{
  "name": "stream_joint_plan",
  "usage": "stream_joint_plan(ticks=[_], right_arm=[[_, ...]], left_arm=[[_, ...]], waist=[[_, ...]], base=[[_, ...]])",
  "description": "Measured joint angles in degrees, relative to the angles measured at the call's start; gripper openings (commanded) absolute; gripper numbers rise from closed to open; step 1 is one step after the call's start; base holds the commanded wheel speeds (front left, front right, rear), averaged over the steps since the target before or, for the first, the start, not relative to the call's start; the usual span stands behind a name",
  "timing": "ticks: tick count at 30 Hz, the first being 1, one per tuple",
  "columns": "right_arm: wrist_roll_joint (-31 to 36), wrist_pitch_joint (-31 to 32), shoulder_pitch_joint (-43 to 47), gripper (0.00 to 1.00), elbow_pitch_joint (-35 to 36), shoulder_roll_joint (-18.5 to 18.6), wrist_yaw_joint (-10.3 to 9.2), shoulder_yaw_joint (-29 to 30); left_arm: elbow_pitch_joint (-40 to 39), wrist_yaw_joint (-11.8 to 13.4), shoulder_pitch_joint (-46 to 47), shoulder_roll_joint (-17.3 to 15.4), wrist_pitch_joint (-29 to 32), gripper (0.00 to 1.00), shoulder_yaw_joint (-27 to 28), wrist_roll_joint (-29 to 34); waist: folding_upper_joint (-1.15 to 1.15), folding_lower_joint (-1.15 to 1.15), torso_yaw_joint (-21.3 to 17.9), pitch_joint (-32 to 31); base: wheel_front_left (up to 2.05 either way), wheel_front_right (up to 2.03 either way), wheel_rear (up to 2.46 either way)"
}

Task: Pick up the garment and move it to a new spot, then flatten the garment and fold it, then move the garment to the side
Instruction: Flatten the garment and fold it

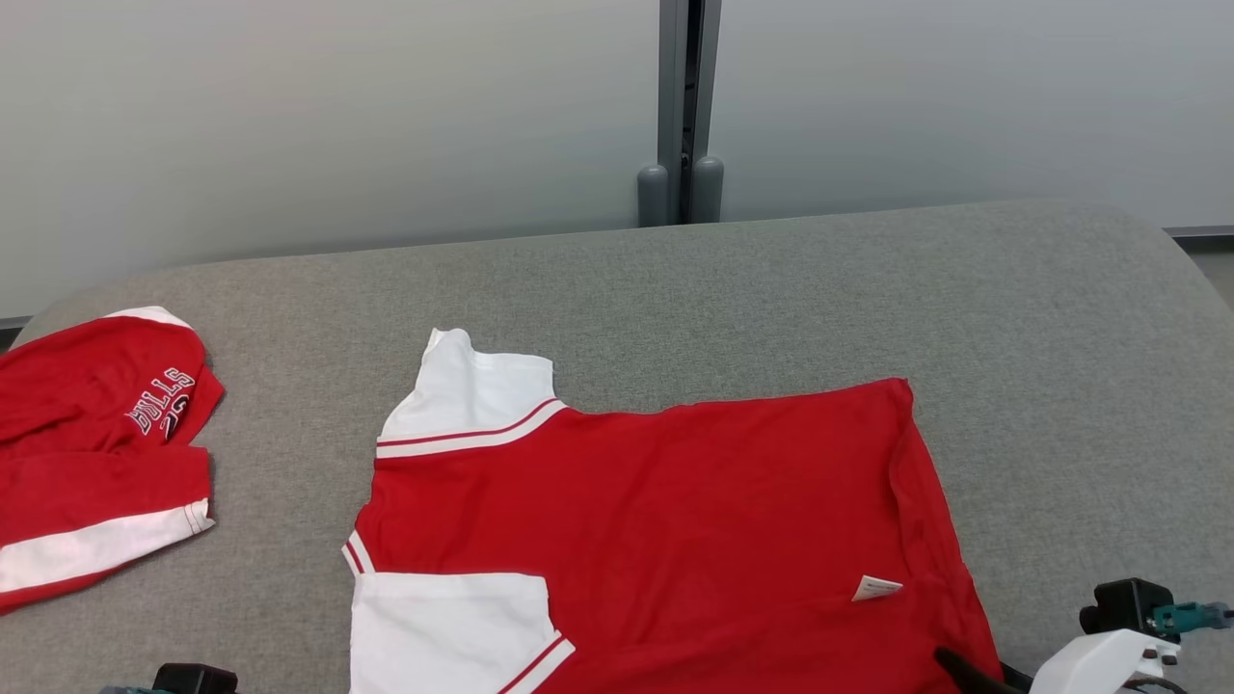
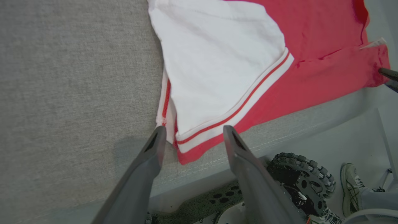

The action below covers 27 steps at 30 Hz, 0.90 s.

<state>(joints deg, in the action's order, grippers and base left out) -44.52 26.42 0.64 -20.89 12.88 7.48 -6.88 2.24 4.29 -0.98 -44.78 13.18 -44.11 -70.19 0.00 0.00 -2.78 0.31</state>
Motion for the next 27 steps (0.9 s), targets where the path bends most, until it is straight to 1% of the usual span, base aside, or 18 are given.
stream_joint_plan(ticks=[4,5,9,11,15,20,27], right_arm=[[2.4,2.9,1.0,1.00,3.8,-1.9,0.00,2.7],[3.4,3.8,1.5,1.00,5.8,-2.4,0.00,4.4],[5.5,4.9,2.0,1.00,9.7,-4.1,0.00,7.5],[6.9,4.2,1.7,1.00,11.5,-4.8,0.00,9.5],[10.6,1.7,-2.3,1.00,13.2,-5.9,0.00,11.9],[13.6,-1.9,-9.7,1.00,12.1,-7.7,0.00,12.5],[16.7,-3.7,-19.8,1.00,5.6,-9.1,0.00,12.6]], left_arm=[[-0.7,0.7,0.0,-0.6,-0.5,1.00,0.3,0.7],[-1.3,0.9,0.2,-1.0,-0.9,1.00,0.6,1.2],[-2.3,1.8,0.8,-1.2,-3.2,1.00,1.6,2.8],[-2.4,2.4,2.6,-1.2,-5.4,1.00,2.5,4.7],[-1.9,2.2,6.7,-0.7,-7.7,1.00,3.6,7.8],[0.6,-0.7,14.6,-0.8,-6.1,1.00,3.8,10.9],[7.4,-7.2,28.0,-0.4,0.6,1.00,3.7,12.0]], waist=[[0.00,0.00,0.1,0.2],[0.00,0.00,0.2,0.3],[0.00,0.00,0.3,0.6],[0.00,0.00,0.3,0.9],[0.00,0.00,0.2,2.1],[0.00,0.00,0.0,4.9],[0.00,0.00,-0.3,10.4]], base=[[0.00,0.00,0.00],[0.00,0.00,0.00],[0.00,0.00,0.00],[0.00,0.00,0.00],[0.00,0.00,0.00],[0.00,0.00,0.00],[0.00,0.00,0.00]])
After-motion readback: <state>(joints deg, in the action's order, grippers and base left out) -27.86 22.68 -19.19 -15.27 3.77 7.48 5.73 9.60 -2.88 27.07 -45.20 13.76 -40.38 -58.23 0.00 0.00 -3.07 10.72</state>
